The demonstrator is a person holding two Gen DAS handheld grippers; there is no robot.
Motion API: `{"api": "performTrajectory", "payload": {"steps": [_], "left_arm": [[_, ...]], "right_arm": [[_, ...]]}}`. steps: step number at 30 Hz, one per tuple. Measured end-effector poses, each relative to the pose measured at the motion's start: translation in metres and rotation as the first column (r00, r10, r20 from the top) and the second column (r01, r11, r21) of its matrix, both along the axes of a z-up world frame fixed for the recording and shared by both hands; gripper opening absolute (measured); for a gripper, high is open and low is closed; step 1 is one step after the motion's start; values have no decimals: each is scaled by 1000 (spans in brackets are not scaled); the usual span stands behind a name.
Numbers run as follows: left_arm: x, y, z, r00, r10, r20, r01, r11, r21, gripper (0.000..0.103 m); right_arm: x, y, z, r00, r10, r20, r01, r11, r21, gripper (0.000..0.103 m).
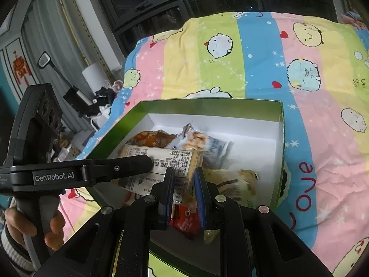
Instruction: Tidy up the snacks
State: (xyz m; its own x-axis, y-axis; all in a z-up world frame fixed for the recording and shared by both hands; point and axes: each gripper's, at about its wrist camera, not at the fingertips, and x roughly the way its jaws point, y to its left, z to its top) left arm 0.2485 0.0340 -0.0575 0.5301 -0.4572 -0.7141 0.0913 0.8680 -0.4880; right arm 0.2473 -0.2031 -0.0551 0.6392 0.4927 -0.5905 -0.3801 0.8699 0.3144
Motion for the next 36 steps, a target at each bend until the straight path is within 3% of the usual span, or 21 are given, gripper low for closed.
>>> {"api": "performTrajectory", "payload": {"steps": [9, 11, 13, 16, 19, 21, 24, 26, 31, 36], "left_arm": [[1, -1, -1, 1000, 9, -14, -9, 1000, 15, 49], [2, -3, 0, 1000, 9, -16, -8, 1000, 25, 53], [0, -3, 2, 1000, 19, -7, -19, 999, 38, 71], [-6, 0, 12, 999, 40, 23, -41, 998, 43, 80], [-15, 2, 23, 997, 59, 57, -63, 996, 63, 85], [-22, 3, 30, 994, 66, 82, -72, 995, 75, 92], [-38, 5, 43, 989, 76, 128, -89, 991, 102, 94], [-50, 5, 50, 984, 90, 154, -110, 985, 130, 103], [-85, 5, 60, 977, 103, 186, -128, 984, 128, 102], [-124, -2, 72, 969, 83, 233, -123, 979, 163, 102]], "right_arm": [[1, 2, 0, 1000, 2, -6, -2, 1000, -9, 20], [1, 0, 0, 1000, -1, -10, 1, 1000, 9, 20], [1, -2, 0, 1000, -15, -13, 15, 1000, 15, 20], [-3, -8, 5, 999, -43, -10, 43, 998, 37, 20], [-13, -16, 15, 998, -54, 11, 53, 996, 75, 32], [-23, -22, 24, 997, -63, 34, 60, 993, 101, 49], [-39, -29, 35, 996, -70, 53, 63, 990, 130, 63], [-50, -34, 39, 996, -72, 49, 64, 986, 155, 67], [-78, -44, 42, 998, -66, 14, 62, 971, 230, 72], [-107, -43, 44, 999, -47, 2, 46, 974, 220, 73]]}}
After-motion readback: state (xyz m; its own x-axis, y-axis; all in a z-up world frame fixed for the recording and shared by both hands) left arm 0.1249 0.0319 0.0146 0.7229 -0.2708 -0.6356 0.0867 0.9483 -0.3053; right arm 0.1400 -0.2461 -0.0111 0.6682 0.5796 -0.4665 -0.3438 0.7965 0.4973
